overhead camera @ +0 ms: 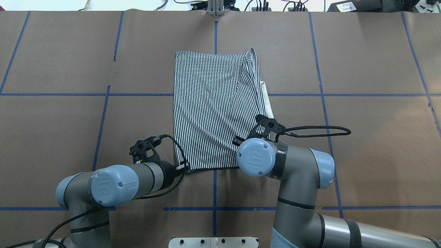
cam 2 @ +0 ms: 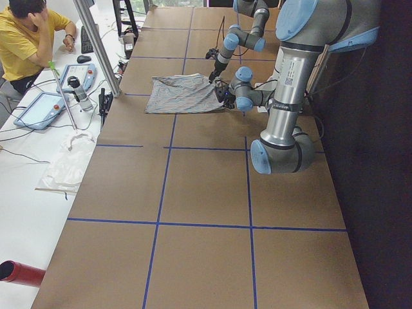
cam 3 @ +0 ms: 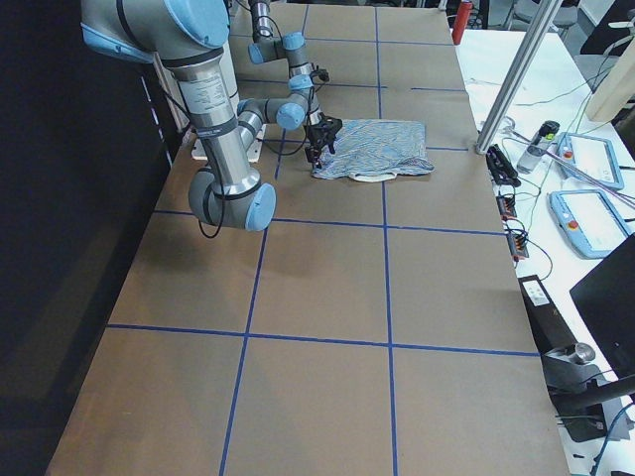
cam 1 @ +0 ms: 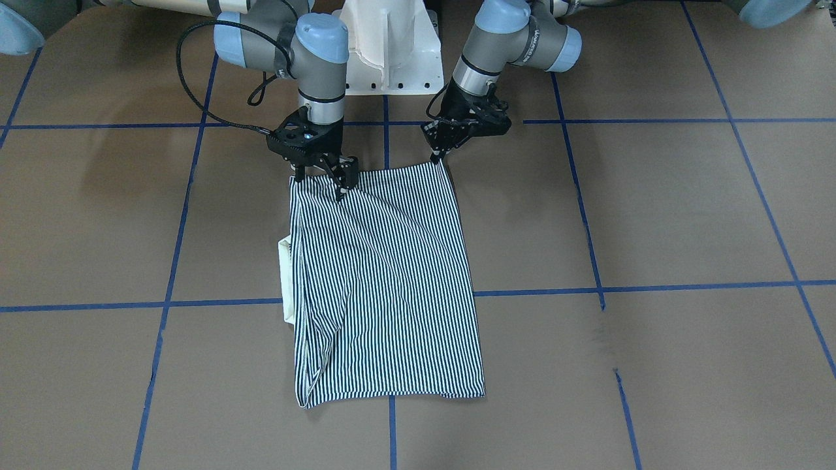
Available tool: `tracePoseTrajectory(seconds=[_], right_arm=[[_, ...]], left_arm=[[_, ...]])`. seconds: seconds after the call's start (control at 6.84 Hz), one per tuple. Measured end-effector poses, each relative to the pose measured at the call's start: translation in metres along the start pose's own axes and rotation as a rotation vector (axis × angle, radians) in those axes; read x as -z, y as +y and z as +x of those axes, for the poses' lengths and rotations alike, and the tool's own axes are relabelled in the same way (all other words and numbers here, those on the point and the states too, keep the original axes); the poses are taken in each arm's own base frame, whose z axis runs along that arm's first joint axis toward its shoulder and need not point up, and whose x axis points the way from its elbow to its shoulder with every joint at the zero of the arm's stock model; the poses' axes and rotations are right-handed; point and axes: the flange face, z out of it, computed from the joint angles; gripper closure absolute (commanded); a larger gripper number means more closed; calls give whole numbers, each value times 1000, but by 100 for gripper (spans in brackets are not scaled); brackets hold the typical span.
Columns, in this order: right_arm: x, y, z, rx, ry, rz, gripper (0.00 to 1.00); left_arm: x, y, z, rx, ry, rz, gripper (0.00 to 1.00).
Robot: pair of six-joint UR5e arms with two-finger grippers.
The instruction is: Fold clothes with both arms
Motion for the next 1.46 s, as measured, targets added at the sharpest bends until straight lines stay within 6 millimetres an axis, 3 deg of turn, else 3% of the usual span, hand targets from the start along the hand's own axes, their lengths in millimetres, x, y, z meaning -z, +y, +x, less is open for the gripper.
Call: tracePoseTrajectory(seconds=[0.44, 0.73, 0.88, 1.02, 1.17, 1.46], right_arm=[[-6, 4, 3, 7, 17, 2, 6], [-10, 9, 4, 10, 24, 2, 17], [-13, 9, 4, 9, 29, 4, 41], [-13, 10, 2, 6, 29, 5, 77], [-10, 11, -2, 2, 23, 3, 100], [-8, 12, -6, -5, 18, 3, 100]], left_arm=[[-1, 0, -1, -2, -3, -1, 100], [-1, -1, -2, -2, -4, 1, 100], [-1, -1, -3, -2, -5, 1, 100], [-1, -1, -3, -2, -6, 1, 100], [-1, 0, -4, -1, -6, 1, 100], [-1, 0, -4, -2, -7, 1, 100]])
